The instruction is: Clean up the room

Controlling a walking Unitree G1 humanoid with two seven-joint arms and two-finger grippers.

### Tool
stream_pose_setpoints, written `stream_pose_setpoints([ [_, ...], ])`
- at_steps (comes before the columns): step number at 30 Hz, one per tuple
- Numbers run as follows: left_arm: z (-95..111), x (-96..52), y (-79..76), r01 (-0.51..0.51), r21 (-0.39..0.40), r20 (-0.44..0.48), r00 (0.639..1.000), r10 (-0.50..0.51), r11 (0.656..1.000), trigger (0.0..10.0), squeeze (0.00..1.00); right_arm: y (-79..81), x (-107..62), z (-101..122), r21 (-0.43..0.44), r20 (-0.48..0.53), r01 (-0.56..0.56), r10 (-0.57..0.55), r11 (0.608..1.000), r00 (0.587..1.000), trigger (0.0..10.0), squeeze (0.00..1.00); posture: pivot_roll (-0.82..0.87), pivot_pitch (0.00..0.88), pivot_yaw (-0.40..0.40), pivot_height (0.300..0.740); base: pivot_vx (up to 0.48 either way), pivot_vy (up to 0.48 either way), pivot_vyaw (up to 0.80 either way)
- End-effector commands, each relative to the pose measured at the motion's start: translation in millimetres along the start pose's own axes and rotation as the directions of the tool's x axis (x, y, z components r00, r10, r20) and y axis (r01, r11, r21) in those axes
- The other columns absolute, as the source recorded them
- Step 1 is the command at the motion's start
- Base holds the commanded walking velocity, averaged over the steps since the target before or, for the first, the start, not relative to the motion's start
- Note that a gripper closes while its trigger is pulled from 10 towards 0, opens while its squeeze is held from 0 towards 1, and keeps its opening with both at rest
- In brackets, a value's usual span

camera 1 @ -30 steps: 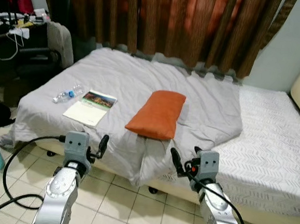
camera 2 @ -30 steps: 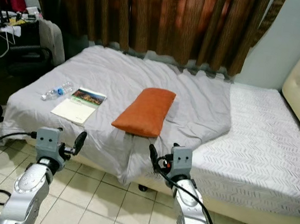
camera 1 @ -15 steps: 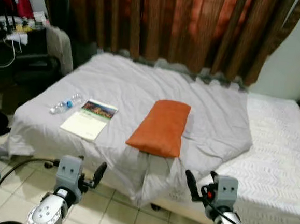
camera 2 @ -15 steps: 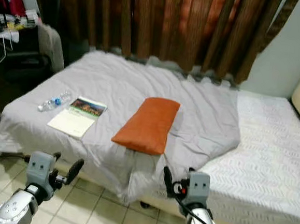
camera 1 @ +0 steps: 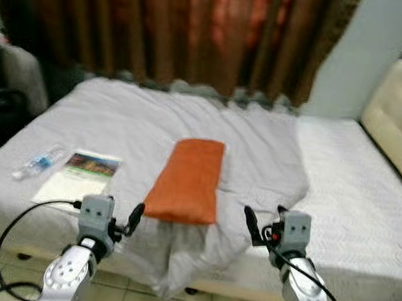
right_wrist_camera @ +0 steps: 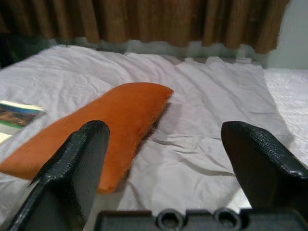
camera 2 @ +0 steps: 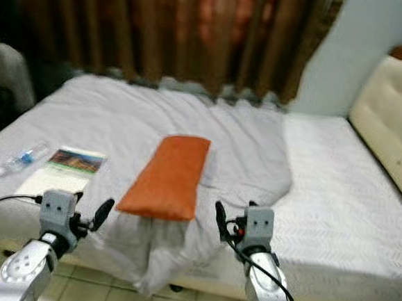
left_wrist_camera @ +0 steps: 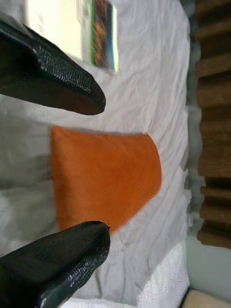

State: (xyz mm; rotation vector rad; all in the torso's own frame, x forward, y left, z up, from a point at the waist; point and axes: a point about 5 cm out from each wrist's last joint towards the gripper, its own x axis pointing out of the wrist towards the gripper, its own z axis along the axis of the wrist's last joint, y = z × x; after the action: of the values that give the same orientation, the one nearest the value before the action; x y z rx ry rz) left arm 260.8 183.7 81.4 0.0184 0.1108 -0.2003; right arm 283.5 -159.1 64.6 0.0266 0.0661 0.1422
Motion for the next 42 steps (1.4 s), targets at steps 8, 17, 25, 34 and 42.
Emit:
stream_pose_setpoints([
  [8,0.9,6.2,-6.1,-0.009,-0.011,0.010,1.000,0.009,1.000,10.0,0.00,-2.0,2.6,1.6,-0.030,-0.007,-0.029,0.028,0.999,1.000,10.0,0.00,0.10,0.000,-0.060,0.740,0.426,0.000,0.00],
  [17,2.8,6.3,-8.3,-0.017,-0.029,0.020,1.000,0.018,0.999,10.0,0.00,-1.1,4.3,1.2,-0.006,-0.007,-0.033,0.033,0.999,0.999,10.0,0.00,0.10,0.000,-0.058,0.740,0.122,0.365,0.00],
  [25,4.1,11.5,-4.9,-0.037,0.037,0.004,0.999,0.037,0.999,10.0,0.00,0.2,4.4,-0.3,-0.001,-0.014,-0.038,0.038,0.999,0.999,10.0,0.00,0.09,0.000,-0.051,0.740,0.000,0.456,0.00],
  [34,11.6,19.4,-12.4,-0.058,0.046,0.030,0.998,0.056,0.997,10.0,0.00,-0.6,4.7,-2.1,0.004,-0.022,-0.041,0.042,0.999,0.999,10.0,0.00,0.09,0.000,-0.048,0.740,0.102,0.000,0.00],
  [42,10.9,24.1,-14.4,-0.049,0.050,0.022,0.999,0.048,0.998,10.0,0.00,-1.8,6.6,-3.1,0.005,-0.028,-0.043,0.043,0.999,0.999,10.0,0.00,0.09,0.000,-0.049,0.740,0.458,0.000,0.00],
])
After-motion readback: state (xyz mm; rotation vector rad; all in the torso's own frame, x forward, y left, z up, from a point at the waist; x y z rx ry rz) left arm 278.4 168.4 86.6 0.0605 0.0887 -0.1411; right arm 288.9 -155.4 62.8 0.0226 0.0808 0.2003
